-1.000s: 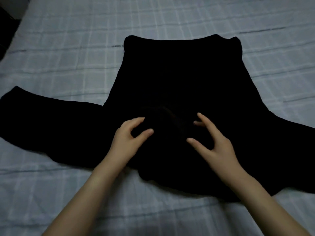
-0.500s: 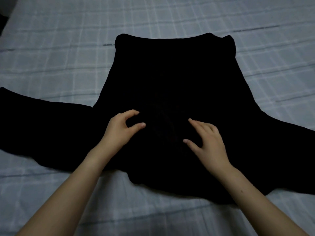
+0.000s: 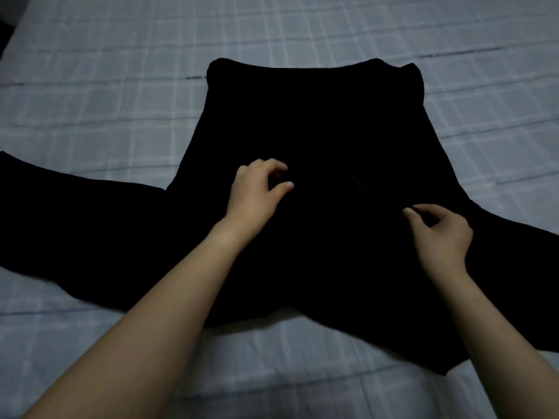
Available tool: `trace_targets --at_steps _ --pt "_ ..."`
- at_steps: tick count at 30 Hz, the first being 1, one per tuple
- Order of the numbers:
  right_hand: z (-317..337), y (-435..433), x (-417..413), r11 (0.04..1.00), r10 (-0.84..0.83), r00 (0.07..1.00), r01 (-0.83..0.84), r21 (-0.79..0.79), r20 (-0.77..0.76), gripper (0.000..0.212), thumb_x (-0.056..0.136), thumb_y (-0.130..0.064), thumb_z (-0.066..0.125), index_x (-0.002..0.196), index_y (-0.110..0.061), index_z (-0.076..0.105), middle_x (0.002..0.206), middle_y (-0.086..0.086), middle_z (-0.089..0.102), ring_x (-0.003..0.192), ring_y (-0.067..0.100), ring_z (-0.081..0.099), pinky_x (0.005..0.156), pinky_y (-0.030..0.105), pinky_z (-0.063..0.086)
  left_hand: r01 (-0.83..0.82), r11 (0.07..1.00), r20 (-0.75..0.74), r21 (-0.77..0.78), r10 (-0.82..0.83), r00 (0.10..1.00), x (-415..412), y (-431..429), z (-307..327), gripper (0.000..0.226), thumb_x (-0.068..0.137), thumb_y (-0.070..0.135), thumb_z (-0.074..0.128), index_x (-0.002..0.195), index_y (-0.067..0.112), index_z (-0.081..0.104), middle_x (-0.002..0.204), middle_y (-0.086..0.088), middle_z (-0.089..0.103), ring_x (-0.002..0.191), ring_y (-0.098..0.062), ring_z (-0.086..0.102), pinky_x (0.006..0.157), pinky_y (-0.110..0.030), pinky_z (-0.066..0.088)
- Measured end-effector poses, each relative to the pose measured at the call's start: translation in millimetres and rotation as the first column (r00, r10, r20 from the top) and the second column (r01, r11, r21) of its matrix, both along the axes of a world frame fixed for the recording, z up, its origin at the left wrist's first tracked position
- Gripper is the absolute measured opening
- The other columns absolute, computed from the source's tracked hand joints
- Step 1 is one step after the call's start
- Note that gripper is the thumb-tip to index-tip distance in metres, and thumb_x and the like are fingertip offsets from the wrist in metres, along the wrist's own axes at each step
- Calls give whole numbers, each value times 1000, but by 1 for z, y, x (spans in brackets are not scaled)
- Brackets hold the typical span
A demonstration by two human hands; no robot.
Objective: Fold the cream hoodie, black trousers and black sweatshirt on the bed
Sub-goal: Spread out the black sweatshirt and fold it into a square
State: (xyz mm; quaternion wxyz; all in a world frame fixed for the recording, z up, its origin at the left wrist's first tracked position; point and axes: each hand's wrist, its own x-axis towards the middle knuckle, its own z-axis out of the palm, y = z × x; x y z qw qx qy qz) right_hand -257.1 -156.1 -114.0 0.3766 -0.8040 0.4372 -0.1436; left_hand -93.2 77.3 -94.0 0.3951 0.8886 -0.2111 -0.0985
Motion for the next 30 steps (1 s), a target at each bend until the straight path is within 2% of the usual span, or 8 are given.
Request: trace_targets --at_steps 3,5,7,10,13,21,25,30 --pt "5 9 0 989 13 997 -23 -144 -71 38 97 -27 57 131 -11 62 127 16 63 126 31 50 105 34 37 -6 1000 233 20 1 972 -18 -5 10 32 97 24 54 126 13 62 122 -7 62 114 -26 55 101 -34 41" --pt "10 32 2 917 215 976 -213 -337 -33 50 99 -35 45 145 -14 48 143 14 52 136 34 40 115 41 28 99 982 451 164 -163 878 -48 -4 6 41 97 29 43 130 12 60 130 -7 62 121 -28 54 106 -41 40" --pt "5 58 7 773 428 894 -438 -458 -133 56 99 -46 33 151 -27 37 155 5 40 145 31 29 118 48 20 201 885 374 420 -370 850 -70 -3 -11 56 98 43 28 146 18 43 152 -1 43 142 -25 36 117 -48 24" --pt "-27 71 9 643 506 732 -672 -367 -456 57 100 -57 17 155 -42 17 164 -6 19 152 22 10 121 53 9 268 730 188 629 -478 858 -57 14 -53 62 99 51 15 156 29 8 164 9 5 152 -17 1 122 -43 1" --pt "-61 61 4 615 496 667 -722 -317 -556 55 102 -54 18 155 -45 4 166 -8 10 153 20 0 122 50 0 326 741 179 587 -511 841 -42 28 -79 58 102 46 24 155 32 6 163 12 2 151 -13 -2 122 -39 0" --pt "-43 62 -34 586 467 704 -700 -409 -535 58 100 -58 21 155 -41 17 162 -1 26 151 27 16 120 51 9 208 789 229 578 -402 886 -85 31 -58 61 98 55 22 153 29 28 162 1 20 150 -22 15 119 -53 14" --pt "-60 59 -51 549 513 605 -777 -309 -609 59 99 -56 17 156 -40 12 165 -2 16 152 29 9 120 54 11 255 752 136 608 -415 900 -94 45 -79 61 97 54 18 155 34 14 164 5 4 152 -18 1 120 -51 9" --pt "-43 77 -63 587 601 660 -747 -311 -451 61 98 -55 29 154 -30 31 161 -2 29 151 24 17 121 52 12 263 806 225 530 -433 873 -104 54 -59 62 97 57 26 154 33 21 164 2 13 151 -21 7 121 -50 10"
